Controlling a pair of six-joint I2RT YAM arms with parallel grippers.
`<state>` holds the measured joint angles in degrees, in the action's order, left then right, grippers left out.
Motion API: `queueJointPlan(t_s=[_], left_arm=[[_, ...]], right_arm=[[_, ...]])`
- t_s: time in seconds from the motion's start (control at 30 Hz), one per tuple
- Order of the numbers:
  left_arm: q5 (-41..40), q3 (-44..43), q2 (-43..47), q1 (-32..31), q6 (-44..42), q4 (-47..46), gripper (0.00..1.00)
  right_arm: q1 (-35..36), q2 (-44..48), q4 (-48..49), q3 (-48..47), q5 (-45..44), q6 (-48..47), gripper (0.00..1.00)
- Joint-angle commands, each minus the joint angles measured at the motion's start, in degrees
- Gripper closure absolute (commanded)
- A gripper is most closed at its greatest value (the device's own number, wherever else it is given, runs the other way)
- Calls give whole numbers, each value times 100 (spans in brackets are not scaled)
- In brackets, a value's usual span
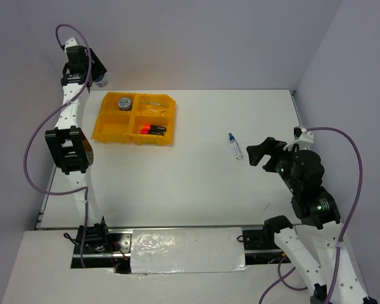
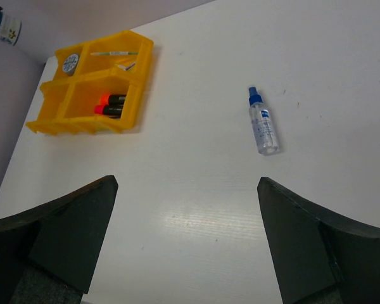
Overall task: Sort the stationery into containers
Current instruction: Place the stationery in the storage box.
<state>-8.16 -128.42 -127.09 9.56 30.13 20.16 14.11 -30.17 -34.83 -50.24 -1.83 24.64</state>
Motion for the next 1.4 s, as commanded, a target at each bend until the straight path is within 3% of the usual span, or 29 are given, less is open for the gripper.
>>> queueJointPlan(t_s=[0.0, 0.3, 0.47, 0.93, 1.0, 1.17, 1.37], left_arm=[[105, -16, 18, -60, -385, -856, 100], [-432, 563, -229, -95, -525, -874, 100], [-239, 555, -343, -156, -526, -891, 100], [-888, 388, -650, -446, -622, -426, 100], [-985, 414, -642, -473, -649, -399, 93], [-1441, 502, -659, -569, -745, -355, 92], [-1443, 555, -624, -561, -710, -390, 91]], right_arm=[[31, -59, 617, 84, 227, 14, 0], [30, -76, 741, 137, 191, -21, 0], [31, -15, 811, 198, 191, -47, 0], [31, 222, 609, 14, 279, -197, 0], [31, 249, 600, 5, 297, -188, 0], [22, 284, 574, -4, 376, -188, 0], [22, 258, 582, -12, 411, -223, 0]])
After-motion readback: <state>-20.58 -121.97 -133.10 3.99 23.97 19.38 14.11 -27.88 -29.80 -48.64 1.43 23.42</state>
